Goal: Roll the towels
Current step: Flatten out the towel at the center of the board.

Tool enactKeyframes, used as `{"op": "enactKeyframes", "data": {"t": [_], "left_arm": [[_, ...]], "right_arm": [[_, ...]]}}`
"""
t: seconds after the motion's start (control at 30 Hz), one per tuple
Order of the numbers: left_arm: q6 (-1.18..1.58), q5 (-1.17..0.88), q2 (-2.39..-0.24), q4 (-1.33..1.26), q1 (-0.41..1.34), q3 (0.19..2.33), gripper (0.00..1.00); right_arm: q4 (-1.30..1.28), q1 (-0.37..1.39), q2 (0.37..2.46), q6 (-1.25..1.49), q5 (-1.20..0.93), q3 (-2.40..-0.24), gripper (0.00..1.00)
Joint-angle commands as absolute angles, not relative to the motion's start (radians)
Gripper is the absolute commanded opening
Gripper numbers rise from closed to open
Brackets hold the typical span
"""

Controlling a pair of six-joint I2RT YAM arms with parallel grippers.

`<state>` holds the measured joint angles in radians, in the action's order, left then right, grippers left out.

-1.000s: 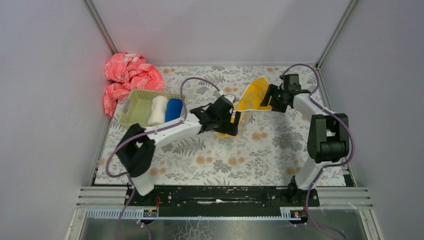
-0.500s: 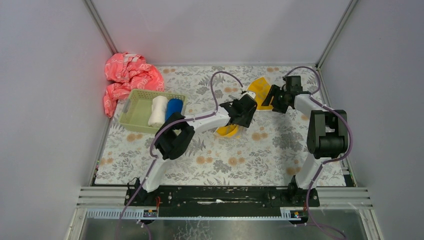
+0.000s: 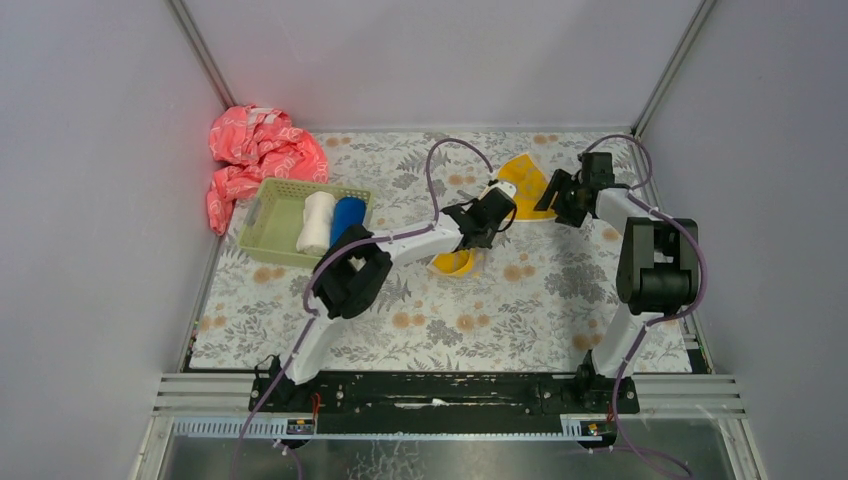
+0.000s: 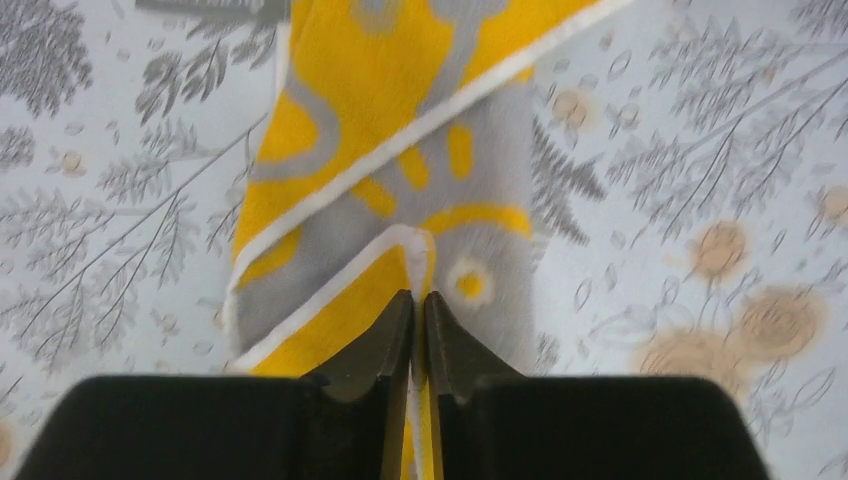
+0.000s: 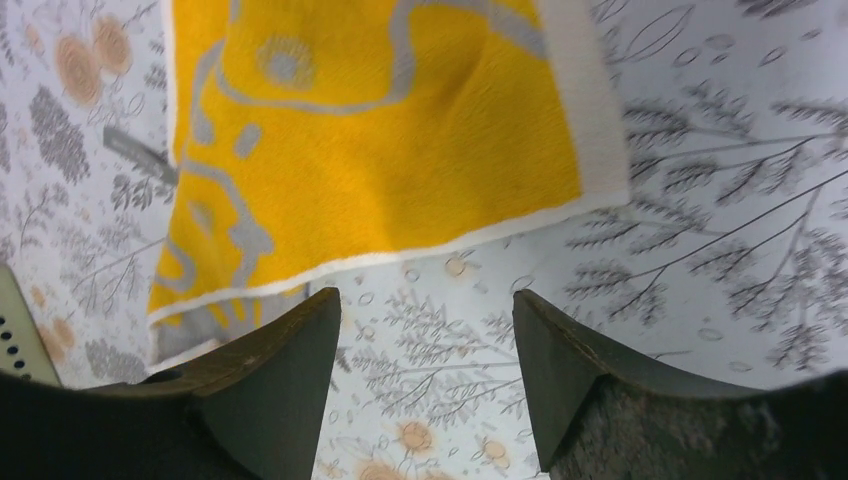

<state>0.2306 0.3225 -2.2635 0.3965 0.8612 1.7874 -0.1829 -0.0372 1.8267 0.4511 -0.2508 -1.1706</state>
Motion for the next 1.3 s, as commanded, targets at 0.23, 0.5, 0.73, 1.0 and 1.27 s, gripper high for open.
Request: {"op": "enactKeyframes", "data": {"t": [0.23, 0.5, 0.73, 1.0, 1.27], "left_arm": [[0.204, 0.269, -1.878, 0.249, 0.853, 1.392, 0.00], [0.231, 0.158, -1.701, 0.183, 0.854, 1.177, 0.00], [0.252, 0.125, -1.703, 0.170, 0.855, 1.140, 0.00], [0.258, 0.184, -1.679, 0.173, 0.855, 1.117, 0.00], [0.264, 0.267, -1.544, 0.241, 0.838, 1.040, 0.00]], "right_arm": [[-0.263, -0.083, 1.961, 0.432, -0.106, -1.364, 0.70], [-0.303, -0.083, 2.021, 0.456, -0.036, -1.420, 0.62], [-0.365, -0.078, 2.069, 0.442, -0.104, -1.416, 0.55], [-0.419, -0.054, 2.108, 0.410, -0.147, -1.428, 0.41], [-0.420, -0.070, 2.031, 0.413, -0.096, -1.462, 0.00]]}}
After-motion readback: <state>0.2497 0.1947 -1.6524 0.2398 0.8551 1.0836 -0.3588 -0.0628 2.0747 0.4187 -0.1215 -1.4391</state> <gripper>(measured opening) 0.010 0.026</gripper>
